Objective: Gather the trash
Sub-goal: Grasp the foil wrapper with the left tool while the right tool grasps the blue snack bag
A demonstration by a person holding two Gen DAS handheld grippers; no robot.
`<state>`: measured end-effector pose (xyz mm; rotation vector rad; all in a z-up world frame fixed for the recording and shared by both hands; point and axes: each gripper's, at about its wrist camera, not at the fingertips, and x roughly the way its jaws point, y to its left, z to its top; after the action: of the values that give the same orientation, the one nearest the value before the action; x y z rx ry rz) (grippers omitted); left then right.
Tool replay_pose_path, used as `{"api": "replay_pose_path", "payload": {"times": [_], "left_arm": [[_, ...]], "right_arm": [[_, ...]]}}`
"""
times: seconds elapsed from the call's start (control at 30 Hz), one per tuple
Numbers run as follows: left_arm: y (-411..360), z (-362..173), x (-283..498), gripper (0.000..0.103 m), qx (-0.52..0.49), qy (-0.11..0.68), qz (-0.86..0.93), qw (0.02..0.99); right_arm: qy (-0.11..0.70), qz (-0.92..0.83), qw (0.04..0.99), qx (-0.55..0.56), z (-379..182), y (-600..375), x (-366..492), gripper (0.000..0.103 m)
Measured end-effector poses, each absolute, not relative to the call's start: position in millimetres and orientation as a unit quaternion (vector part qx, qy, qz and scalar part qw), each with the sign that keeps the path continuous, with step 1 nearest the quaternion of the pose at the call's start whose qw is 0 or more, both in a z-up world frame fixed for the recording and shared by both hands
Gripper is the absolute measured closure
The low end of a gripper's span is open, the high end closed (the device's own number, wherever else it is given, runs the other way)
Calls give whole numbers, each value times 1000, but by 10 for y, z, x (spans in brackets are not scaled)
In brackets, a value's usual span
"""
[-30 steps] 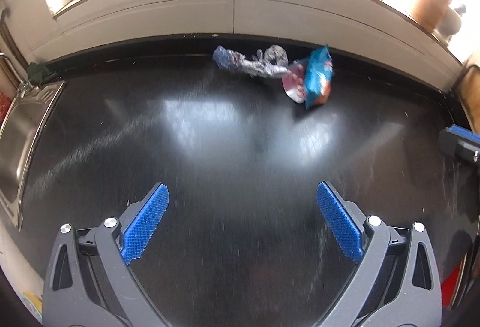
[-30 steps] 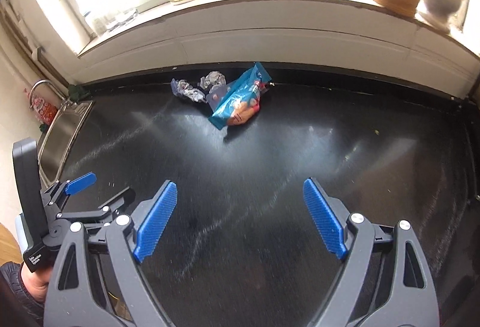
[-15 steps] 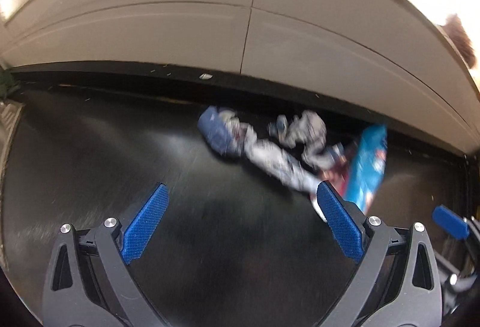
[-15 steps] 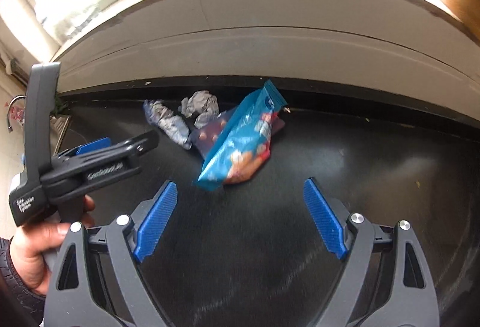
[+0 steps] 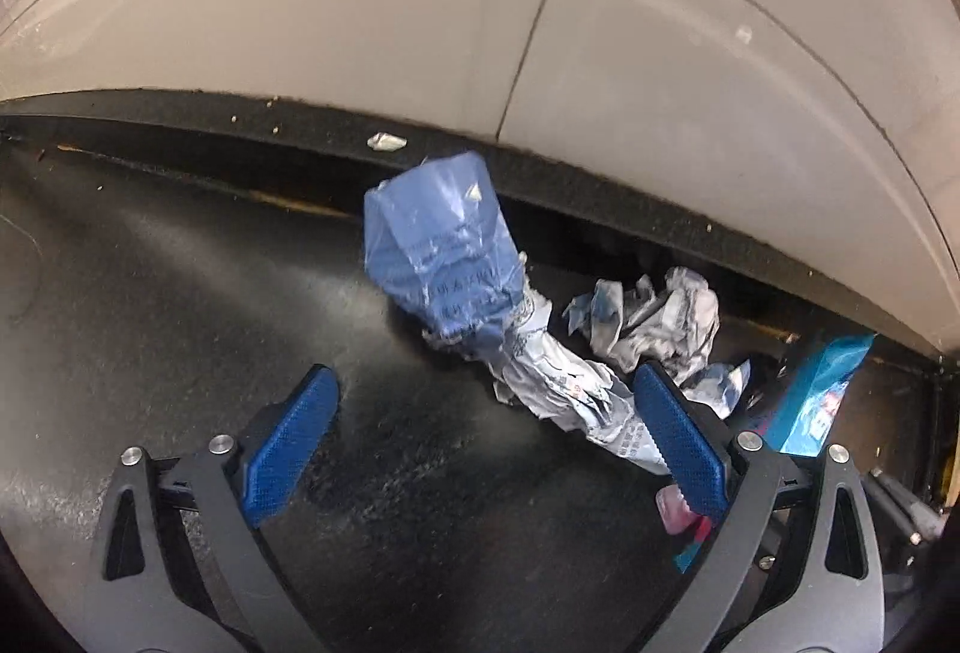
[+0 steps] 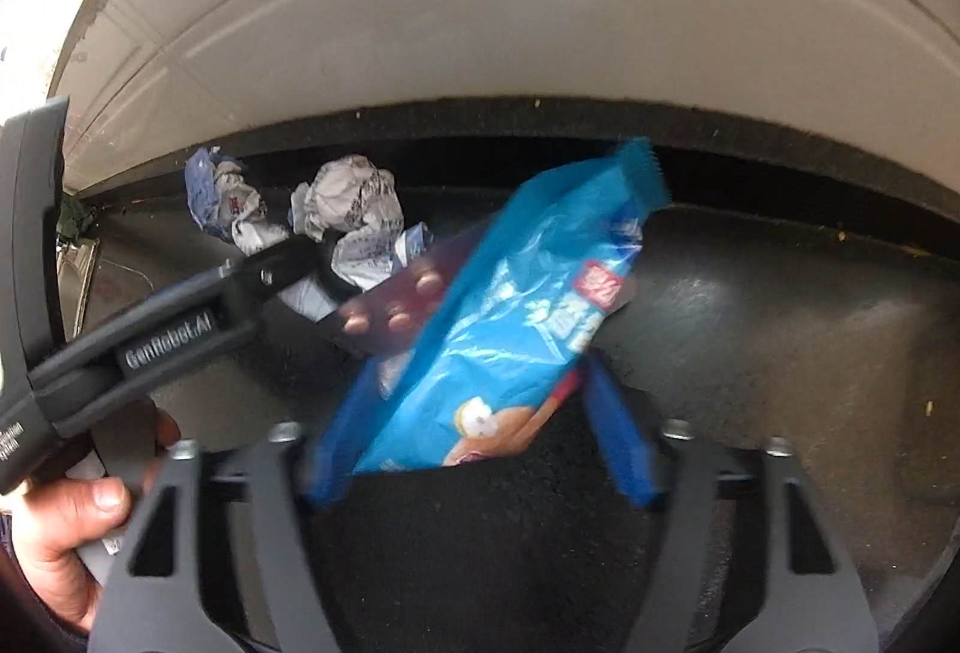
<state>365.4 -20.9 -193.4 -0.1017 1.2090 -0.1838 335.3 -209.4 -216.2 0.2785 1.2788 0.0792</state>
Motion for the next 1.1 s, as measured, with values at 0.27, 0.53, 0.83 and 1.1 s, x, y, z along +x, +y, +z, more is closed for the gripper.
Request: {"api": "replay_pose_path", "payload": {"times": [0.27,0.53,0.83,1.1], "left_arm": [[-189,-1866,3546,63,-52,563,-98,819],[-70,-1617,2938,67,-26,550,-104,828],[-8,-1388,1927,67,-2,549,-112,828],[47,-1412,1072,67,11,546,-118,829]], "right_arm": [[583,47,803,116,-1947,-2119,3086,90],[556,57,823,99,-1553,-2158,2567,92],[540,76,834,80,-1313,-2208,1911,92],[535,95,836,74,-1235,-2165,1343,92]]}}
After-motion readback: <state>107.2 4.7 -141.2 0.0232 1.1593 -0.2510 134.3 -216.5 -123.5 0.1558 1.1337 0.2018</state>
